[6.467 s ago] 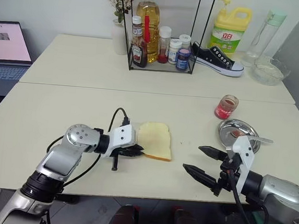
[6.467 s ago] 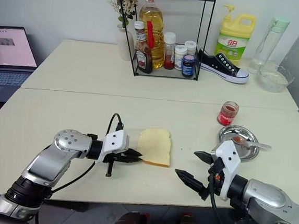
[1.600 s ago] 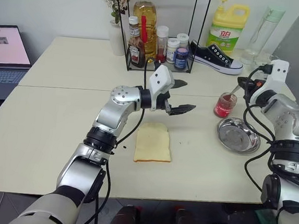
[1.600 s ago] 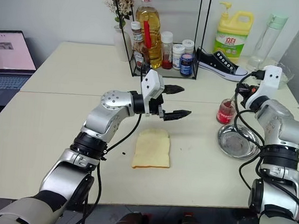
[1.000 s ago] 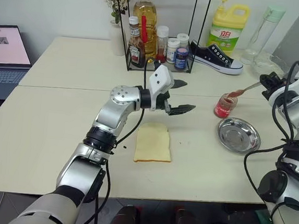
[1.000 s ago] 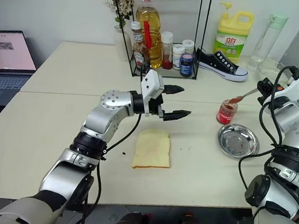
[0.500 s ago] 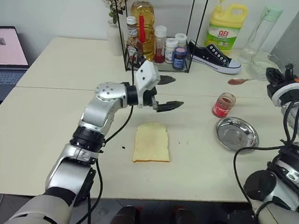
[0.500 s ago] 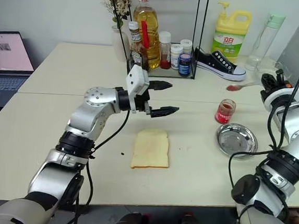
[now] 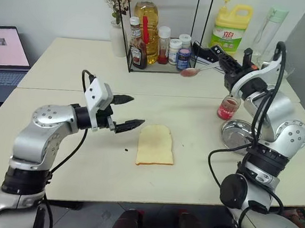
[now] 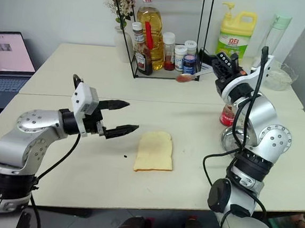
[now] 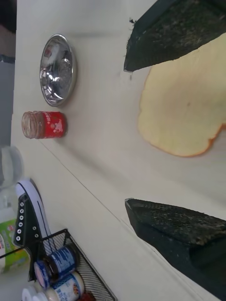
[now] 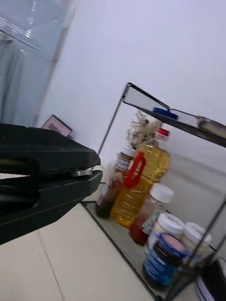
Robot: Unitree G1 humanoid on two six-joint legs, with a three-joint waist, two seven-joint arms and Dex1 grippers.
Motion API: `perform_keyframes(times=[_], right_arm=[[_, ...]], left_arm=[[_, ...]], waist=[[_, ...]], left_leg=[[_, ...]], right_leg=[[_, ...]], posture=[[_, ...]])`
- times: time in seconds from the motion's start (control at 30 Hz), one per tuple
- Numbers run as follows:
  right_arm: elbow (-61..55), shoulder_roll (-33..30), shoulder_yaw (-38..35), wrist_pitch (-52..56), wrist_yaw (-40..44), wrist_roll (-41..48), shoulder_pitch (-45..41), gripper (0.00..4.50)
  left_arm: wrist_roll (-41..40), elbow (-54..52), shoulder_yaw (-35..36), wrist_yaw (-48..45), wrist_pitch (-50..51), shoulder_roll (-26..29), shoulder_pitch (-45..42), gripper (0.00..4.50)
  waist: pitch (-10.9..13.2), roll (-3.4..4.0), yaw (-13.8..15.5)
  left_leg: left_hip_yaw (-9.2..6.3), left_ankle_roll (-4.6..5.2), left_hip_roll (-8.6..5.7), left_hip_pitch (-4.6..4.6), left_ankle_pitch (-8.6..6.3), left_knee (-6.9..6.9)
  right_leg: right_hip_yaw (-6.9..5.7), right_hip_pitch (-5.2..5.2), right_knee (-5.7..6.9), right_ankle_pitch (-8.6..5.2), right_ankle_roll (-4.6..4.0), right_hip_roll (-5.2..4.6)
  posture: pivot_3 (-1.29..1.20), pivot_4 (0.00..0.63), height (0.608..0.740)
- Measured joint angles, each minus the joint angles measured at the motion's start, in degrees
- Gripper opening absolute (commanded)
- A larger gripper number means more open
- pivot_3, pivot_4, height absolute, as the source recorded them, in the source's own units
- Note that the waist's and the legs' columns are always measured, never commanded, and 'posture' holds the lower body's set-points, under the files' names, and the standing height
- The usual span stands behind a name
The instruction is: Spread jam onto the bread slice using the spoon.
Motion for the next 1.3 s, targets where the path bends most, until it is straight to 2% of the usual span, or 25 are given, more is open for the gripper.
perform_keyframes(times=[0.1, 0.2, 0.33, 0.47, 0.63, 0.8, 1.0, 1.3], right_arm=[[-2.82, -0.32, 6.48, 1.89, 0.2, 1.2, 5.62, 0.04], [-5.09, -2.52, 13.71, 4.54, 2.83, -0.06, 9.94, 0.04], [-8.99, -6.14, 21.59, 5.77, 9.35, -4.02, 11.2, 0.04], [-11.23, -8.4, 28.53, 5.41, 16.14, -10.52, 16.07, 0.04], [-11.58, -9.24, 36.59, 2.86, 24.72, -19.95, 18.99, 0.04], [-11.31, -9.67, 39.87, 0.33, 32.1, -26.67, 19.63, 0.04], [-9.86, -14.57, 47.27, -6.89, 42.96, -39.43, 19.04, 0.04], [-6.71, -16.88, 48.5, -12.47, 52.03, -49.0, 15.8, 0.04]], left_arm=[[-3.11, -8.27, 4.05, 0.97, 3.79, 2.15, 11.07, 4.5], [-4.29, -12.97, 5.2, 1.29, 4.84, 2.44, 20.27, 4.5], [-3.85, -15.13, 6.24, 2.22, 2.67, 2.43, 26.82, 4.5], [-2.39, -14.71, 6.69, 2.21, -0.93, 2.4, 31.57, 4.5], [-1.5, -12.11, 6.44, 3.07, -4.09, 0.68, 32.19, 4.5], [-1.48, -11.87, 5.51, 3.77, -4.67, 0.57, 31.96, 4.5], [-2.08, -12.04, 5.03, 3.89, -4.57, 0.97, 30.03, 4.5], [-2.08, -10.88, 3.68, 2.2, -4.76, 2.49, 26.63, 4.5]], waist=[[-0.01, 0.03, -0.45], [0.02, 0.07, -0.76], [0.01, 0.05, -0.37], [0.0, 0.03, 0.34], [0.0, 0.03, 0.46], [0.0, 0.02, 0.46], [0.0, 0.02, 0.5], [0.0, 0.0, 0.67]], left_leg=[[0.03, 0.01, 0.05, 0.03, -0.01, -0.08], [-0.01, 0.01, 0.11, 0.02, -0.01, -0.09], [-0.1, 0.02, 0.12, 0.07, -0.01, -0.06], [-0.06, 0.02, 0.07, 0.07, -0.02, -0.06], [-0.08, 0.02, 0.07, 0.08, -0.02, -0.06], [-0.1, 0.01, 0.07, 0.08, -0.02, -0.06], [-0.09, 0.01, 0.05, 0.1, -0.02, -0.06], [-0.14, 0.01, 0.04, 0.1, -0.02, -0.04]], right_leg=[[0.06, -0.02, -0.04, -0.02, -0.03, 0.0], [0.04, -0.03, 0.01, -0.04, -0.09, -0.07], [-0.04, 0.04, 0.01, -0.04, -0.11, 0.04], [-0.02, 0.06, -0.04, -0.04, -0.11, 0.04], [-0.04, 0.05, -0.03, -0.04, -0.11, 0.04], [-0.05, 0.04, -0.03, -0.04, -0.11, 0.04], [-0.08, 0.05, -0.04, -0.04, -0.11, 0.04], [-0.07, 0.06, -0.03, -0.04, -0.11, 0.02]], posture=[[0.0, 0.15, 0.74], [0.0, 0.15, 0.74], [0.0, 0.15, 0.74], [0.0, 0.15, 0.74], [0.0, 0.15, 0.74], [0.0, 0.15, 0.74], [0.0, 0.15, 0.74], [0.0, 0.15, 0.74]])
